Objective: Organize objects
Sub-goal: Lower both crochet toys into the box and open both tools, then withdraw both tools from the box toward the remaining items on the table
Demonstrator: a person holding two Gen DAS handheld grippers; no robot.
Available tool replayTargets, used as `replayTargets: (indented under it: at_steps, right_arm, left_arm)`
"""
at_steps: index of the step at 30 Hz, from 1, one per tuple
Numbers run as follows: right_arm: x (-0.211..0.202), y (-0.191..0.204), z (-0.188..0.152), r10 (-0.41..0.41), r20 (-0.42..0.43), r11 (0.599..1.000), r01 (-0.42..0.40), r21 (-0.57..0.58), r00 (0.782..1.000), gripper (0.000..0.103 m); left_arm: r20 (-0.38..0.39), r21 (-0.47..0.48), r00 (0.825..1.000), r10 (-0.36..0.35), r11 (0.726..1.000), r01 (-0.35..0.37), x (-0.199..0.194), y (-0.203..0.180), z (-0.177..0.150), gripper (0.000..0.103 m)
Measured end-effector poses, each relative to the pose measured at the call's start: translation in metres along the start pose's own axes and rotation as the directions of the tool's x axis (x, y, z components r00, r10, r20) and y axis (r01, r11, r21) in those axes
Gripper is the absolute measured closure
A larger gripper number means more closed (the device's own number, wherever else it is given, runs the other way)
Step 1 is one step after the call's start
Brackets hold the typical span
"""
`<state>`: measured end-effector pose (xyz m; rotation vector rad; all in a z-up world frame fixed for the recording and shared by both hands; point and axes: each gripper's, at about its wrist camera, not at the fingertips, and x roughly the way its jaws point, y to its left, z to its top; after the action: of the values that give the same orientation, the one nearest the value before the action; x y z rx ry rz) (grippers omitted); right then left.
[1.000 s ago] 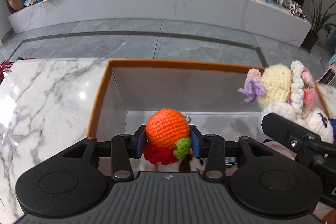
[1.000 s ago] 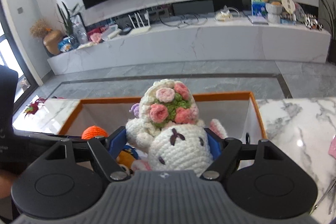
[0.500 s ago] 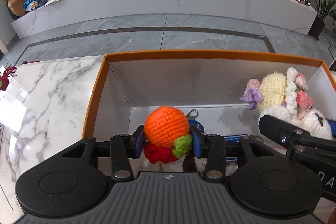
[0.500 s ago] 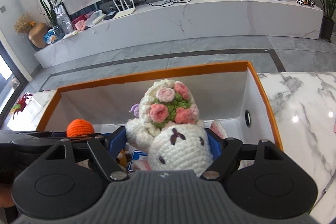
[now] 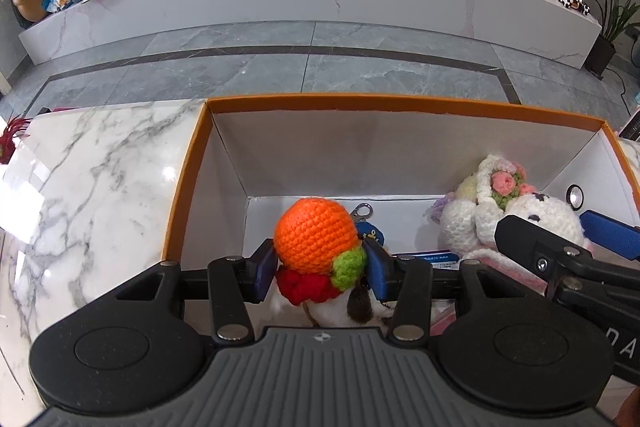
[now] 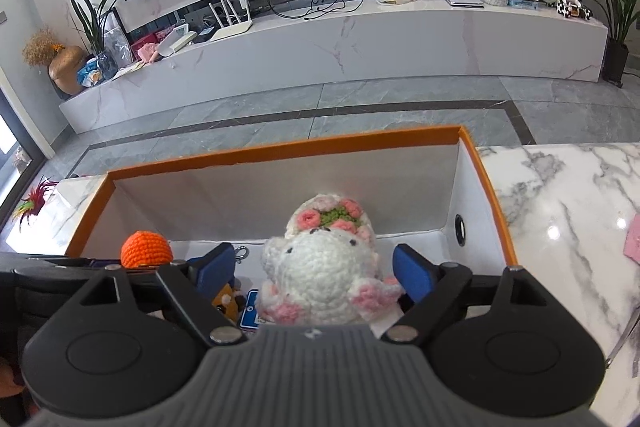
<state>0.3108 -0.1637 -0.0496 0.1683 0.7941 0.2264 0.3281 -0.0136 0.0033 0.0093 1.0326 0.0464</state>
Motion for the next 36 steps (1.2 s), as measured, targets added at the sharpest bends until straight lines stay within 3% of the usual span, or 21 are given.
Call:
replayTargets:
  at_steps: [2, 4, 16, 23, 31, 36]
  right_arm:
    - [-0.004, 0.000, 0.001, -0.003, 0.010, 1.000, 0.003, 0.003, 1.000, 0.013]
    - [-0.009, -0.001, 0.001, -0.027, 0.022, 1.000, 0.028, -0.004, 0.999, 0.007]
    - [-0.036, -0.002, 0.005, -0.061, 0.033, 0.997, 0.062, -0.034, 0.998, 0.006]
    - [-0.094, 0.001, 0.005, -0.090, 0.075, 0.993, 0.095, -0.064, 0.993, 0.005]
    - [-0.153, 0.004, -0.044, -0.051, 0.084, 0.996, 0.056, -0.066, 0.995, 0.004]
    - [-0.171, 0.012, -0.092, -0.042, 0.067, 0.994, 0.049, -0.093, 0.997, 0.004]
  left_arm:
    - [0.018, -0.003, 1.000, 0.004, 1.000, -0.004, -0.004, 0.000, 0.000, 0.044]
    - [0.048, 0.009, 0.998, 0.032, 0.999, -0.032, -0.010, -0.002, -0.001, 0.031]
    - [0.066, 0.029, 0.998, 0.023, 0.999, -0.025, -0.030, -0.007, -0.003, 0.030]
    - [0.092, 0.028, 0.996, 0.007, 1.000, -0.009, -0.077, 0.001, -0.019, 0.030]
    - [0.104, 0.010, 0.995, 0.010, 1.000, -0.012, -0.123, 0.019, -0.076, 0.030]
    - [0.088, -0.004, 0.996, -0.030, 1.000, 0.030, -0.134, 0.031, -0.120, 0.030]
